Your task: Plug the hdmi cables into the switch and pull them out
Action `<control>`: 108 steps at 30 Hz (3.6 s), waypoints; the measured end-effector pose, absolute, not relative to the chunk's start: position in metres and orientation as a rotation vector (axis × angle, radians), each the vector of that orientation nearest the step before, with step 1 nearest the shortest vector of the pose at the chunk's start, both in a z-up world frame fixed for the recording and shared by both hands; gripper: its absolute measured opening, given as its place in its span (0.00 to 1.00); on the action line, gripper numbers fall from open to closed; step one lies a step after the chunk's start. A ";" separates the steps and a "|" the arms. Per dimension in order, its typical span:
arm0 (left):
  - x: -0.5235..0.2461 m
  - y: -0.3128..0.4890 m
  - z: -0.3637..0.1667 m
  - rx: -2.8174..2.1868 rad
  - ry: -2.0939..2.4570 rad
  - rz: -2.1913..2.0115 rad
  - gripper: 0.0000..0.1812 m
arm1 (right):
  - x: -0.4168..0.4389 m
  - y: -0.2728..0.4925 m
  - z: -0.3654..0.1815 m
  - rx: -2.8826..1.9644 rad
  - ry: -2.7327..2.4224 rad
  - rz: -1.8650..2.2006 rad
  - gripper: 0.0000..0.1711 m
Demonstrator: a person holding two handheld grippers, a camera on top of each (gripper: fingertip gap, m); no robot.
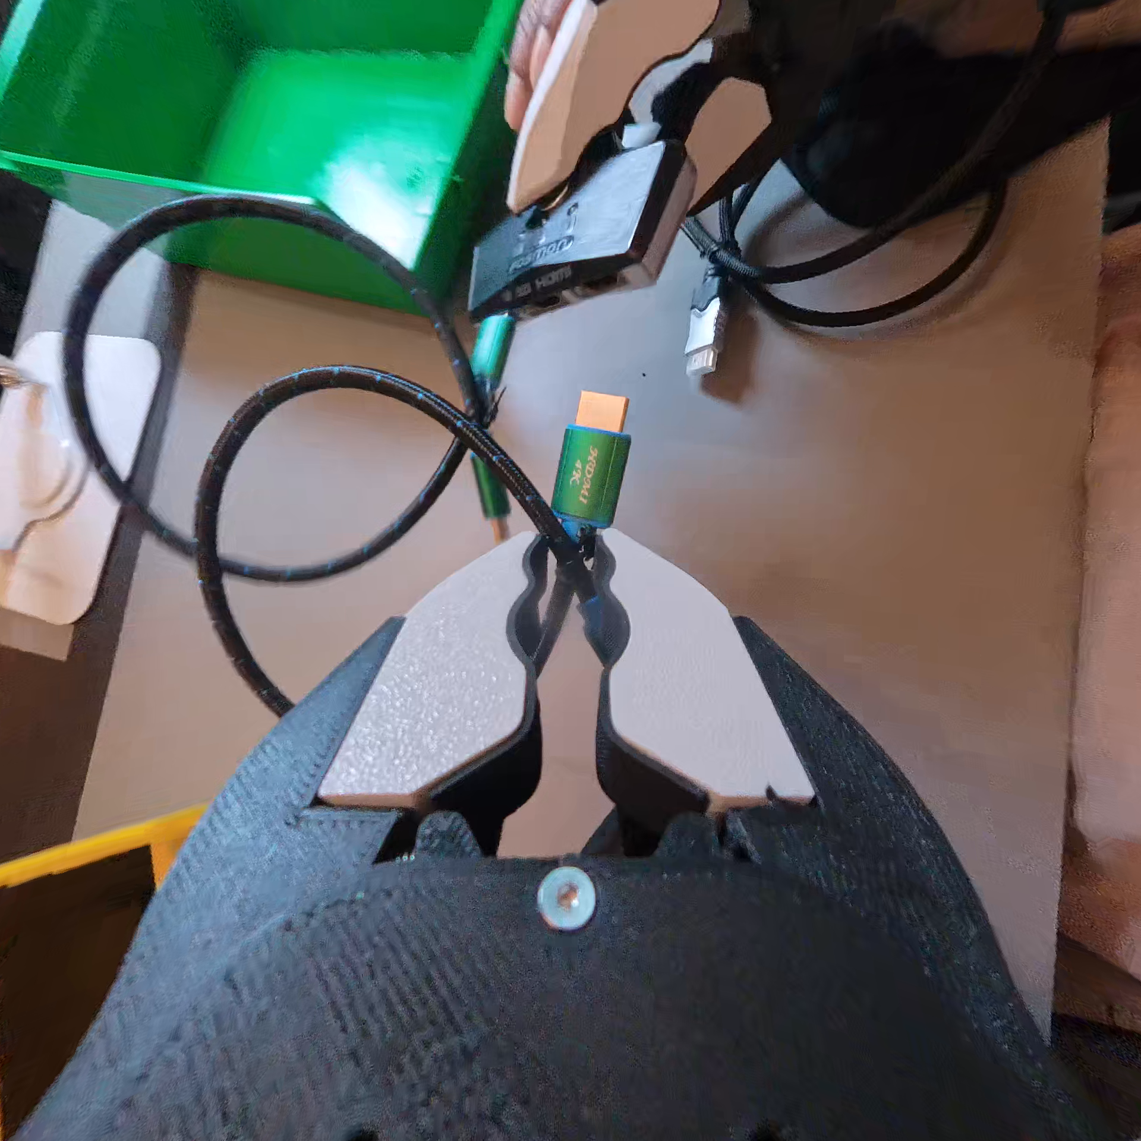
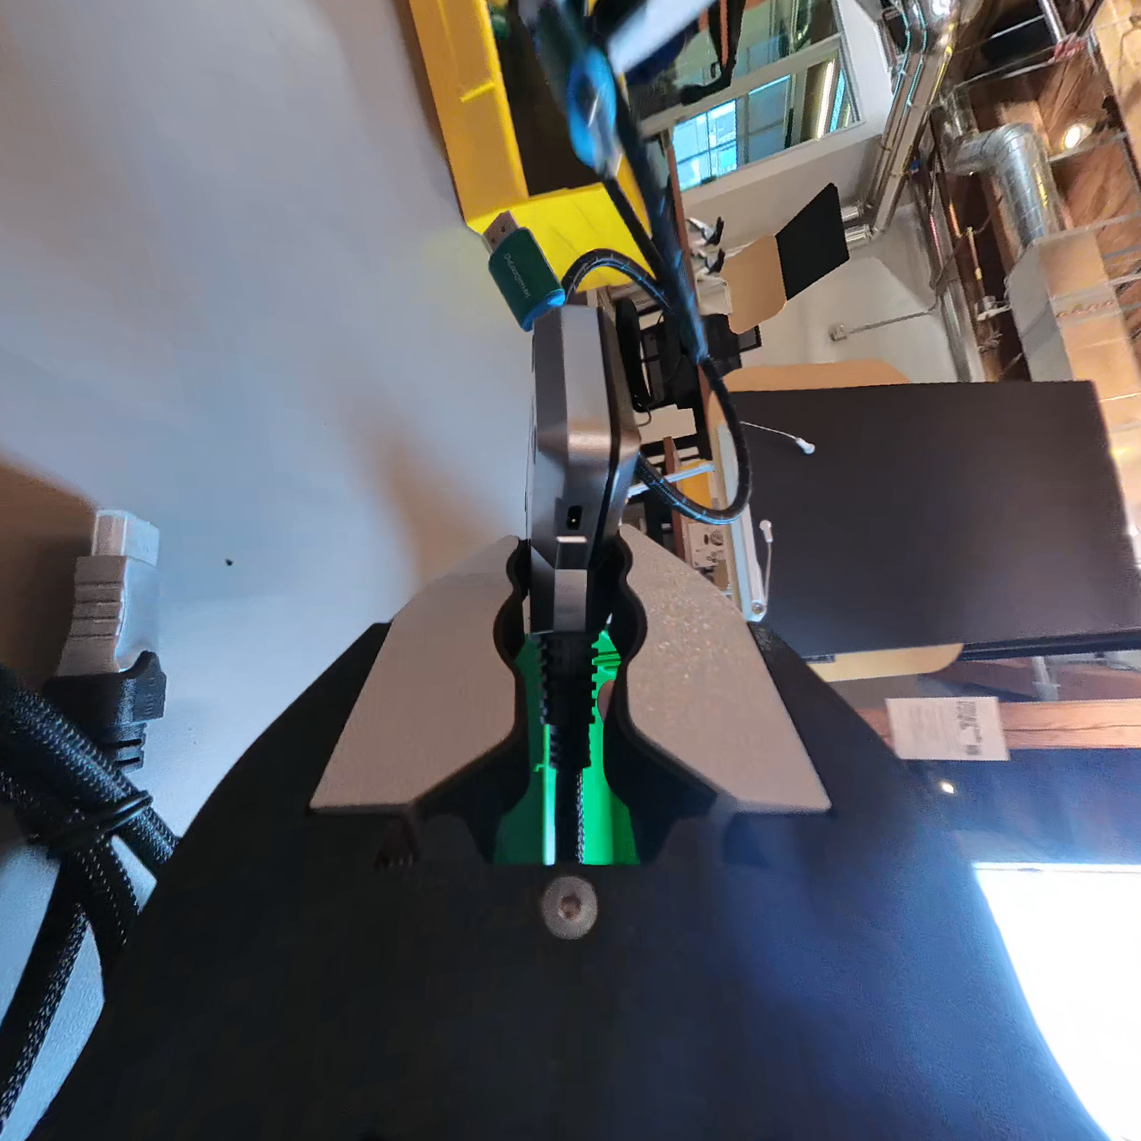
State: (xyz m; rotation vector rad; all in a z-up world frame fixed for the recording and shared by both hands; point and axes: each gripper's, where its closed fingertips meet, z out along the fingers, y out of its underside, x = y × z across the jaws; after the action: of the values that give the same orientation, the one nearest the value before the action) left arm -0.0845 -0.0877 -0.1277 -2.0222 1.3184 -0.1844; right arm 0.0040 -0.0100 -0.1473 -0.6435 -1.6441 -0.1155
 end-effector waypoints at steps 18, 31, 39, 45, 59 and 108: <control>-0.043 -0.066 -0.155 -2.119 1.427 -0.520 0.07 | 0.001 -0.004 -0.157 -0.578 -1.649 -0.288 0.14; -0.034 -0.065 -0.135 -2.011 1.251 -0.925 0.07 | 0.003 0.003 -0.152 -0.672 -1.580 -0.175 0.14; -0.026 -0.065 -0.130 -1.976 1.175 -1.089 0.07 | 0.007 0.008 -0.142 -0.664 -1.527 -0.225 0.14; -0.021 -0.062 -0.131 -1.992 1.062 -1.244 0.06 | 0.011 0.013 -0.136 -0.626 -1.501 -0.346 0.14; -0.015 -0.046 -0.137 -2.025 0.833 -1.363 0.06 | 0.010 0.024 -0.144 -0.686 -1.493 -0.495 0.14; -0.120 -0.025 -0.163 -1.659 0.749 -0.232 0.13 | 0.024 0.188 0.188 -0.784 -1.113 0.149 0.14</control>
State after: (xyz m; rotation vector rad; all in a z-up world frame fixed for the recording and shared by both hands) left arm -0.1201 -0.0248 -0.1634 -1.6594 0.7489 -0.2320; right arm 0.0240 0.1875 0.1884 -0.7842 -1.1127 0.1493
